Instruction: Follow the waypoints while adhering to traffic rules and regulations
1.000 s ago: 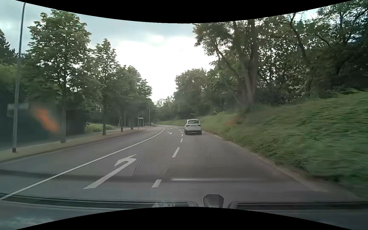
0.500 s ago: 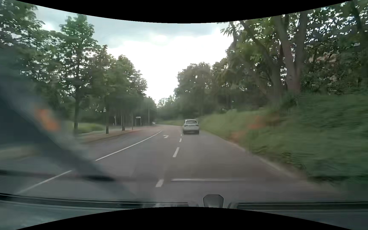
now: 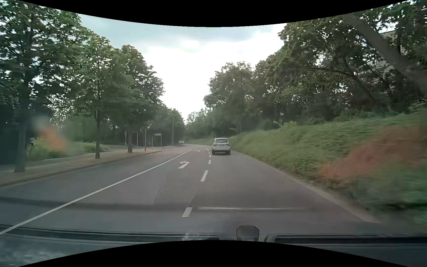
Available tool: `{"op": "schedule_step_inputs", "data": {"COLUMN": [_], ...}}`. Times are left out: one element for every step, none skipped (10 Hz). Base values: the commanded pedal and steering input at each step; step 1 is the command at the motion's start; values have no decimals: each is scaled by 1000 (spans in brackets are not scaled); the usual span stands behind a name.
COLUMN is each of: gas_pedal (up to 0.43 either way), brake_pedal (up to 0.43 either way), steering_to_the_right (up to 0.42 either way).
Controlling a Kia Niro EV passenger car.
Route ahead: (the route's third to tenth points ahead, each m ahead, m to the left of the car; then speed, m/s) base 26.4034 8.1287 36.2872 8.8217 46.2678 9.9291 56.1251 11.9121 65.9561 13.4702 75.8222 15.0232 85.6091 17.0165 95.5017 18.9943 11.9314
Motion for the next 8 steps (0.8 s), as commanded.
{"op": "schedule_step_inputs", "data": {"gas_pedal": [79,67,67,67,67,67,67,67], "brake_pedal": [0,0,0,0,0,0,0,0], "steering_to_the_right": [-20,-15,-12,-12,-12,-12,-12,-12]}}
